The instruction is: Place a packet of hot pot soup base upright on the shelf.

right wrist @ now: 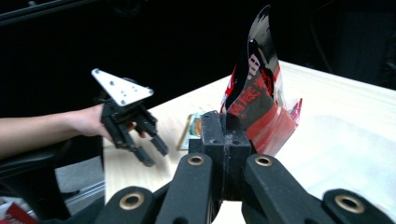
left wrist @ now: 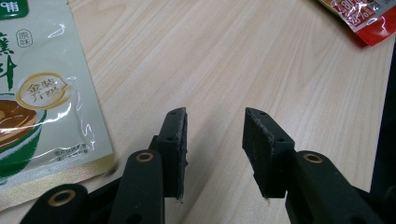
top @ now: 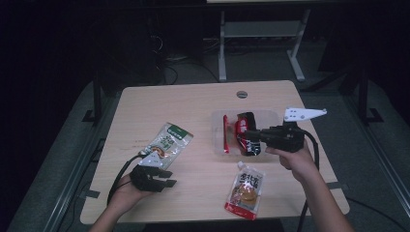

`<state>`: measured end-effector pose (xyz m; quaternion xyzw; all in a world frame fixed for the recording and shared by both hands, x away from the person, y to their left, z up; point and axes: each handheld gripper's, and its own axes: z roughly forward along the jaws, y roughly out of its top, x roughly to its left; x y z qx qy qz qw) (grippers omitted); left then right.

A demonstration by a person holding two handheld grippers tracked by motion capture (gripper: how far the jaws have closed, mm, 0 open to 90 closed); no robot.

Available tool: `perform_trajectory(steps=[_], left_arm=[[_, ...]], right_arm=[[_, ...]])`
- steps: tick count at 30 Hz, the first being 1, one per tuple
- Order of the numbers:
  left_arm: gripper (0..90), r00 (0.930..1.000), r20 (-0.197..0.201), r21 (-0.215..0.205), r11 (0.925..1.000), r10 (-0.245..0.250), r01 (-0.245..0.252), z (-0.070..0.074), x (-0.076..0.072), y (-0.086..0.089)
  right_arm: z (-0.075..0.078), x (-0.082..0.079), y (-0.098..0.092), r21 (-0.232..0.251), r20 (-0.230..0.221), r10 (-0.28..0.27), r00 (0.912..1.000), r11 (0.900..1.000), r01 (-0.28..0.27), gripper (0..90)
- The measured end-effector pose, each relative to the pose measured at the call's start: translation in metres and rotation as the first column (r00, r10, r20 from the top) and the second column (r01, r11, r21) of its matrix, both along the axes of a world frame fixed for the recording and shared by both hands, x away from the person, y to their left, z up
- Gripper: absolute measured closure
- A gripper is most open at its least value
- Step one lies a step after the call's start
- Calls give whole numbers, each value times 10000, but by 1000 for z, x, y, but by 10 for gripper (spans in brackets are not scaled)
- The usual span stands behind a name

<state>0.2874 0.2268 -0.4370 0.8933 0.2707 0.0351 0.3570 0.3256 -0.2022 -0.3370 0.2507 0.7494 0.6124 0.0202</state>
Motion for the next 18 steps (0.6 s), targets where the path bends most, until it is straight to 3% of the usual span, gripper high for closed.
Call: perform_trajectory(steps=[7,18], left_arm=[[571,9999,-15,129,9998,-129,129,-1,1,0],[555,10000,-42,16,10000,-84,84,-2,0,-2]], right_arm=[[2,4,-27,-165,151,-860,9962,9961,863,900],[-3,9,-55,-349,60,-1684,9857,9851,1685,900]])
